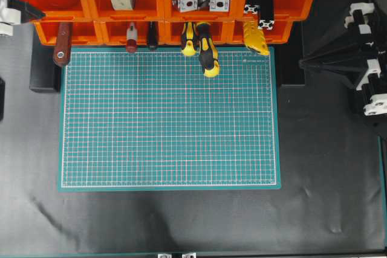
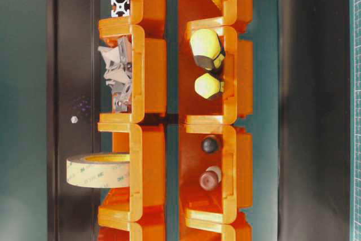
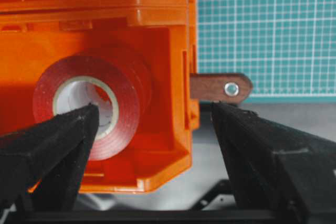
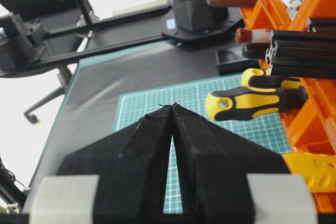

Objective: Pick vinyl tape from container rack with left arm.
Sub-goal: 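Insert the left gripper fingers into the red tape roll and close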

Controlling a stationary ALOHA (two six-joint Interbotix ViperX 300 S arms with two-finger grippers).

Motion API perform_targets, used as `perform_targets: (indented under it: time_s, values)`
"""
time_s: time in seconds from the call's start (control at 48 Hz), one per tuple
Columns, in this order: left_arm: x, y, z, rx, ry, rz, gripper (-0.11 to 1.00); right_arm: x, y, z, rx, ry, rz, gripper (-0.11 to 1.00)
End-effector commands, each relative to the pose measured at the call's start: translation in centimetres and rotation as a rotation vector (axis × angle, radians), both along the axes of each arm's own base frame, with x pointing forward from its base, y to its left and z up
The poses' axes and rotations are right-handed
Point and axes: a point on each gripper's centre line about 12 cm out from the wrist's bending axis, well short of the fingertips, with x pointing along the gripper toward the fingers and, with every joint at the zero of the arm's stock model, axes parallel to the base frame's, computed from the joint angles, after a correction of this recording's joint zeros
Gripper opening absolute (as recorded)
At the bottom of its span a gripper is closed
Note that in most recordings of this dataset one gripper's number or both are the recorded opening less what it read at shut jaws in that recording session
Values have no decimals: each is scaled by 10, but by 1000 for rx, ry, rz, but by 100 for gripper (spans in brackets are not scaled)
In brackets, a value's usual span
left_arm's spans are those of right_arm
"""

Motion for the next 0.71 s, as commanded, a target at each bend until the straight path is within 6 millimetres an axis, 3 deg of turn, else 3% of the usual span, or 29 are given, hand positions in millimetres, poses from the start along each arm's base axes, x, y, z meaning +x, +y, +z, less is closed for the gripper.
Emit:
perform_targets:
  time_s: [0.0, 0.25, 0.688]
  values:
    - [-2, 1, 4, 5, -12, 7, 83, 2, 1, 11, 4, -32, 2, 0]
    - [3, 6, -12, -3, 26, 18, 83, 3, 1, 10, 3, -29, 3, 0]
    - [8, 10, -21, -4, 32, 26, 83, 3, 1, 9, 4, -26, 4, 0]
